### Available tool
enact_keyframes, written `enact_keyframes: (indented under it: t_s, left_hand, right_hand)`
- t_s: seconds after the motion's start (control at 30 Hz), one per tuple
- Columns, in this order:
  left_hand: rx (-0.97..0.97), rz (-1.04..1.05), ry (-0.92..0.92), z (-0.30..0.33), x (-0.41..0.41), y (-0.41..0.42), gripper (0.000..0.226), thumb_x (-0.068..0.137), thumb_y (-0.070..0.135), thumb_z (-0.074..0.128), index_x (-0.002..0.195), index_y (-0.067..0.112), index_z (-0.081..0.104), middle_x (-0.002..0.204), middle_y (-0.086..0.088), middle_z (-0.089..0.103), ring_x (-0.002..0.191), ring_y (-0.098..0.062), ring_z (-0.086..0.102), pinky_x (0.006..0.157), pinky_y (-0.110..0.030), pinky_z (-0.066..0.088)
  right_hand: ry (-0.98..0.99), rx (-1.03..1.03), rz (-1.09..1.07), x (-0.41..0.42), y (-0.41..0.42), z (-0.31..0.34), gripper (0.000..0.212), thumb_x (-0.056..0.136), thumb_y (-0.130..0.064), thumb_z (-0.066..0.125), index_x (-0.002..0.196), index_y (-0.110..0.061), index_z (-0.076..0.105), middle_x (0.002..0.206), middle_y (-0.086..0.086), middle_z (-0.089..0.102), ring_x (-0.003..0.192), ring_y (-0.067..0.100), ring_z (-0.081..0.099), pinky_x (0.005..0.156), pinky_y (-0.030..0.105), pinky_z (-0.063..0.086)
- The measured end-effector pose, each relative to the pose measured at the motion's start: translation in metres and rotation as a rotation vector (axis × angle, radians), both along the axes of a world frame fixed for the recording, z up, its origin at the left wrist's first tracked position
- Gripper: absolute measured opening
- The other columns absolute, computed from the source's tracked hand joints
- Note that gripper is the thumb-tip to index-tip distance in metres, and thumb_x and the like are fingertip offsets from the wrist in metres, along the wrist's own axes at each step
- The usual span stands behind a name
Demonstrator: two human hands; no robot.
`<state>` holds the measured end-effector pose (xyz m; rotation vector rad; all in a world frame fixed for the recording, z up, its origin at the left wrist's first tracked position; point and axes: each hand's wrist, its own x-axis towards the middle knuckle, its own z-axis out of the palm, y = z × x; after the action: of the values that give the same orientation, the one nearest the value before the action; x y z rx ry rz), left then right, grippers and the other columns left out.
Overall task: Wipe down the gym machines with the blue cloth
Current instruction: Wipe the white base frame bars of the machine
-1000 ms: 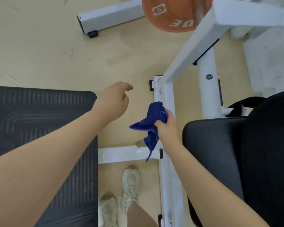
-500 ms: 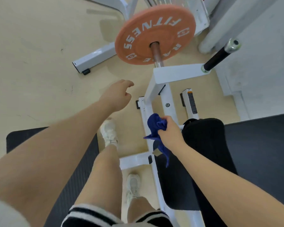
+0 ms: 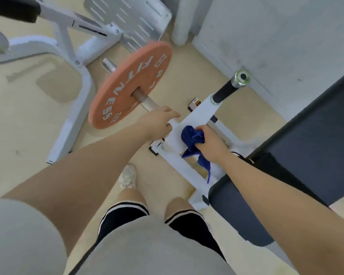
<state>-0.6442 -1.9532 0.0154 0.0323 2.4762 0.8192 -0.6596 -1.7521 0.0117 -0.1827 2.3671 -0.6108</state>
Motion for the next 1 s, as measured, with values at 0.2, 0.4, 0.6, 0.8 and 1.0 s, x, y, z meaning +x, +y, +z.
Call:
enact_keyframes:
  t_s: [0.2, 0.4, 0.6, 0.8, 1.0]
  left_hand:
    - [-0.152, -0.314, -0.189, 0.008, -0.048, 0.015, 0.054, 0.097, 0.028, 0.044, 0.146, 0.031, 0.022, 0.156, -0.003, 0.010, 0.131, -0.024, 0.039, 0.103, -0.030, 0.031]
    - [-0.087, -0.392, -0.291, -0.011, -0.050, 0.033, 0.074, 0.092, 0.036, 0.053, 0.149, 0.032, 0.006, 0.155, -0.001, 0.017, 0.130, -0.024, 0.038, 0.104, -0.032, 0.033]
    - [0.024, -0.469, -0.216, -0.033, -0.027, 0.044, 0.066, 0.091, 0.029, 0.057, 0.146, 0.032, 0.022, 0.156, 0.003, 0.014, 0.134, -0.018, 0.033, 0.105, -0.025, 0.027]
    - [-0.014, -0.654, 0.093, -0.061, 0.001, 0.006, 0.089, 0.084, 0.034, 0.065, 0.149, 0.023, 0.005, 0.157, 0.002, -0.004, 0.145, -0.021, 0.004, 0.115, -0.038, 0.015]
    - [-0.144, -0.569, -0.100, -0.124, 0.016, -0.052, 0.097, 0.085, 0.030, 0.066, 0.148, 0.008, -0.004, 0.156, -0.005, -0.015, 0.144, -0.018, -0.011, 0.114, -0.025, 0.002]
  right_hand:
    - [-0.089, -0.187, -0.384, 0.004, 0.012, -0.003, 0.034, 0.084, -0.005, 0.053, 0.115, -0.019, 0.049, 0.095, -0.004, 0.055, 0.088, 0.017, 0.053, 0.064, 0.019, 0.039]
    - [-0.152, -0.225, -0.609, 0.035, 0.032, -0.012, 0.032, 0.085, -0.003, 0.056, 0.115, -0.014, 0.050, 0.095, 0.000, 0.055, 0.088, 0.019, 0.054, 0.062, 0.018, 0.041]
    - [-0.199, -0.255, -0.764, 0.071, 0.033, -0.022, 0.029, 0.086, -0.005, 0.056, 0.112, -0.013, 0.046, 0.096, 0.002, 0.054, 0.080, 0.018, 0.052, 0.062, 0.023, 0.041]
    - [-0.190, -0.193, -0.889, 0.115, 0.001, -0.056, 0.021, 0.089, -0.008, 0.053, 0.108, -0.010, 0.045, 0.091, 0.006, 0.055, 0.072, 0.018, 0.052, 0.054, 0.021, 0.038]
    - [-0.052, -0.213, -1.029, 0.144, -0.044, -0.142, 0.026, 0.090, -0.004, 0.049, 0.116, -0.002, 0.046, 0.094, 0.006, 0.051, 0.081, 0.020, 0.048, 0.065, 0.025, 0.038]
